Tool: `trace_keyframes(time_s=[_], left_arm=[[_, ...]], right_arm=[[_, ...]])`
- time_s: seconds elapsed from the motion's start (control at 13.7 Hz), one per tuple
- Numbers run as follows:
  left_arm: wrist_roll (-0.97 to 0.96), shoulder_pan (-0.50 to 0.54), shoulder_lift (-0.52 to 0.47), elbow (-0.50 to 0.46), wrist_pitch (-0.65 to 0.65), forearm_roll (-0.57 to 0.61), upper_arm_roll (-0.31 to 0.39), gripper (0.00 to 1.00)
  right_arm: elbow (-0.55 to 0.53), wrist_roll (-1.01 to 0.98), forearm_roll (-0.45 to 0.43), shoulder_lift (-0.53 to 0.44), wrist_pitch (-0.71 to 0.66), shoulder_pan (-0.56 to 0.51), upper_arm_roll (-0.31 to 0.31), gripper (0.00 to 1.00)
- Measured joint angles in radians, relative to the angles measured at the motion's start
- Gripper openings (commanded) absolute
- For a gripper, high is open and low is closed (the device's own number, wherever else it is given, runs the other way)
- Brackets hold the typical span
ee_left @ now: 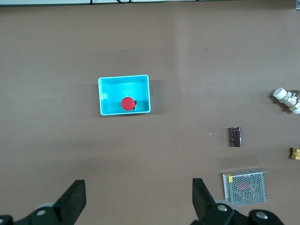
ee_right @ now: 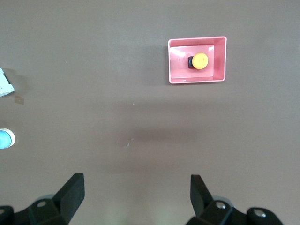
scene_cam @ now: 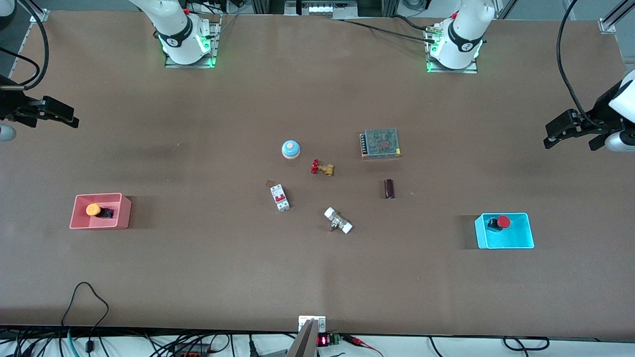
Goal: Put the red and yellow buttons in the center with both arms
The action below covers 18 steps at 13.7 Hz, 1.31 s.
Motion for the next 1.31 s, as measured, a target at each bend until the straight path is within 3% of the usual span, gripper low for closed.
trace_keyframes(time_s=[0.44, 0.66, 1.31], left_arm=[[0.000, 0.000, 0.028, -0.002, -0.015, 0.000, 0.000, 1.00], [0.000, 0.000, 0.102, -0.005, 0.031, 0.000, 0.000, 1.00], [0.014, 0.037, 0.379, -0.013, 0.282, 0.002, 0.007, 1.00]], right_arm=[[-0.027, 0.008, 0.000, -0.003, 0.006, -0.002, -0.003, 1.00], [-0.052, -0.002, -0.004, 0.035, 0.105, -0.020, -0.006, 1.00], [-0.056, -0.160, -0.005, 0.441, 0.622, -0.139, -0.009, 1.00]])
